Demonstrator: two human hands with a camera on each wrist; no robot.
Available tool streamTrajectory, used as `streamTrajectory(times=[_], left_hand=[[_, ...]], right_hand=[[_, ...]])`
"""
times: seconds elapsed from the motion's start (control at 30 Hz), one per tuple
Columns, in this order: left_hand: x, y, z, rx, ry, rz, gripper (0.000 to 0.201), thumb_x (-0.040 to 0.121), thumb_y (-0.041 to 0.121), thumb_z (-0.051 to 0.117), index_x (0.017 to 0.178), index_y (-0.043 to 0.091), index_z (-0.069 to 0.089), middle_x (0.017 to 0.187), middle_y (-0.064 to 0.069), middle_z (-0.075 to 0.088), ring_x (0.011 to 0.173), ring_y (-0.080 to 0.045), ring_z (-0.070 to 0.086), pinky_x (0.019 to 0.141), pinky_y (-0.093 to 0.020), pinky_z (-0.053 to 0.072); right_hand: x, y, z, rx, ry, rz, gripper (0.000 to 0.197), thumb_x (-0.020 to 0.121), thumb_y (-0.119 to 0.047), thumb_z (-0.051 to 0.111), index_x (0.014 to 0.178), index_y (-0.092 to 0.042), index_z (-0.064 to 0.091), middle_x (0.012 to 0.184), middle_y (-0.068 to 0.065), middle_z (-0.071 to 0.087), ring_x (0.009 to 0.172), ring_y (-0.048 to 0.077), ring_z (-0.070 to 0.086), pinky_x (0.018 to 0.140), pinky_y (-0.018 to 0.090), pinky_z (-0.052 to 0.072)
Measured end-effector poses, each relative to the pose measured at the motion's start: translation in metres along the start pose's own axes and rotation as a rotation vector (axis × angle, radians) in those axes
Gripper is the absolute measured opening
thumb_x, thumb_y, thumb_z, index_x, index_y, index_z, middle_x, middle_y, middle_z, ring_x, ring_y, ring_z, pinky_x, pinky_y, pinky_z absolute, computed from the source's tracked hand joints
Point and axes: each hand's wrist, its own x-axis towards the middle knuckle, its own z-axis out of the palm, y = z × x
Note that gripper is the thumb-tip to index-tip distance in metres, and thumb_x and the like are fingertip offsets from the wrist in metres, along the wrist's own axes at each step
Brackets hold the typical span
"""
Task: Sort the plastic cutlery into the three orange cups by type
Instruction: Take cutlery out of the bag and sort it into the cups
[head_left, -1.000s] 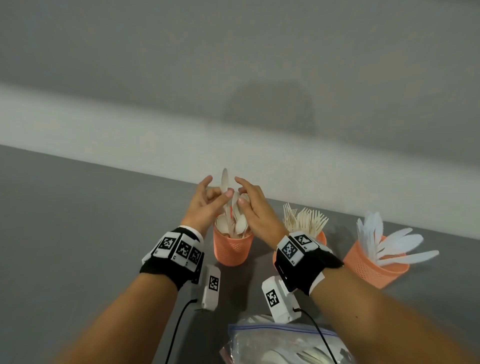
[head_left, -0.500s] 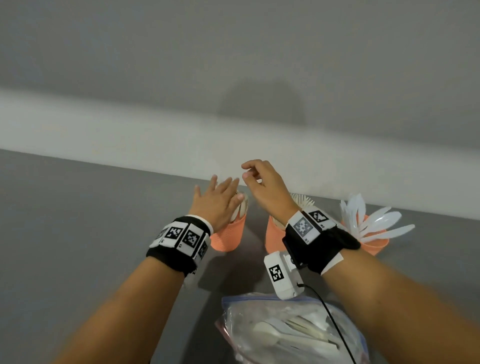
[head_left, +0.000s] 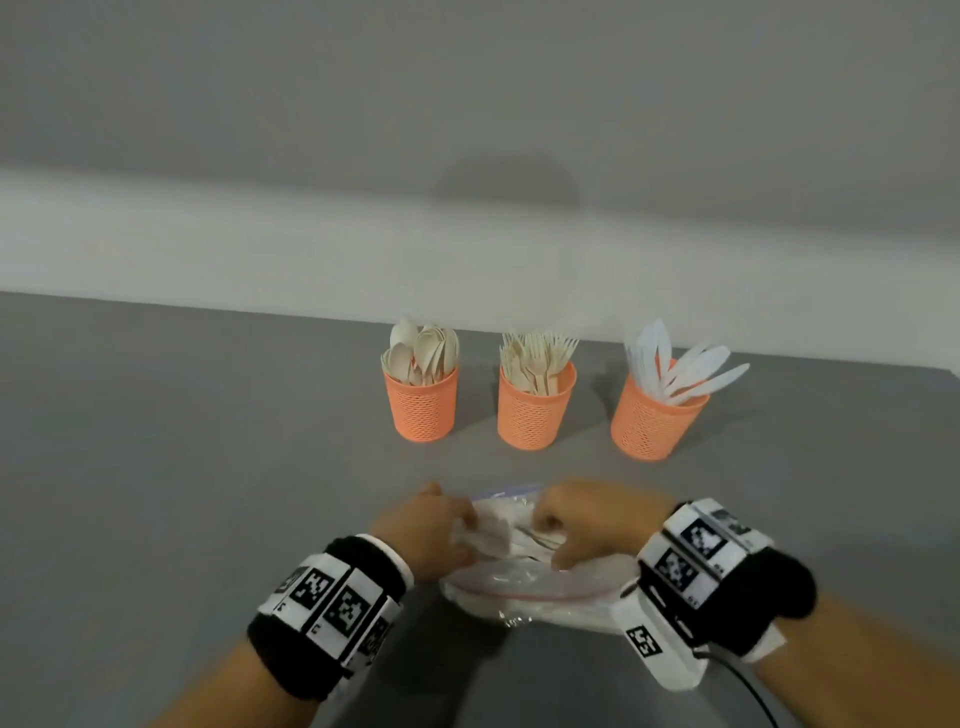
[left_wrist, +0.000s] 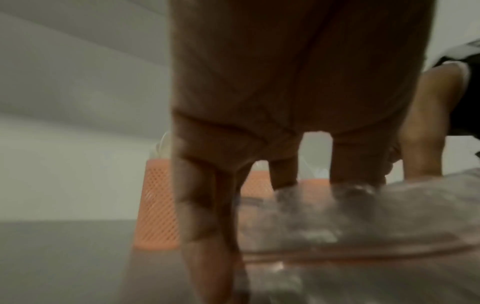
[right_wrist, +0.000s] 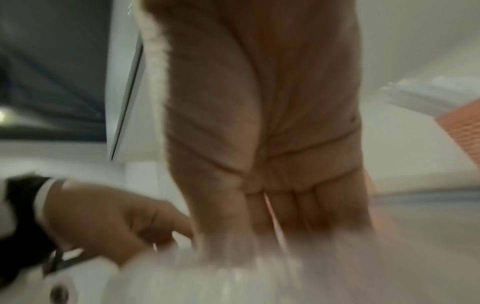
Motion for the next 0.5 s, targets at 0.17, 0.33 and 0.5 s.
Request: streamTrajectory(times=[0.17,0.33,0.5], left_hand=[[0.013,-0.005,0.016,-0.168,0.109,0.020,0.064,0.087,0.016,0.049,0.144,0.024,0.020,0.136,-0.010,0.048,0.122,-0.029,0.050,0.104,-0.035,0.038],[0.005,0.001,0.011,-0.924,0.248,0.019,0.077,0.080,-0.017,0.043,0.145,0.020,0.027,0.146,-0.007,0.040,0.133,-0.024,0.040,0.111,-0.038,0.034],[-0.003,0.014,0.009,-1.424,0.288,-0.010,0.072,0.080,-0.020,0.040,0.140,0.019,0.037,0.129,-0.008,0.053,0.100,-0.019,0.057,0.075,-0.022,0.050]], right_hand=[[0.002,0.003,0.029,0.051,0.003,0.082,0.053,0.076,-0.028,0.071,0.117,-0.009,0.045,0.111,0.005,0.050,0.104,0.023,0.050,0.084,0.031,0.040],[-0.003,0.006,0.022,0.281,0.068,0.017,0.037,0.075,-0.021,0.071,0.098,-0.015,0.043,0.090,-0.001,0.049,0.080,0.016,0.047,0.069,0.027,0.040],[-0.005,-0.004,0.029,0.278,0.173,-0.016,0.033,0.070,-0.016,0.069,0.094,-0.012,0.046,0.080,-0.003,0.050,0.075,0.015,0.047,0.057,0.019,0.035]])
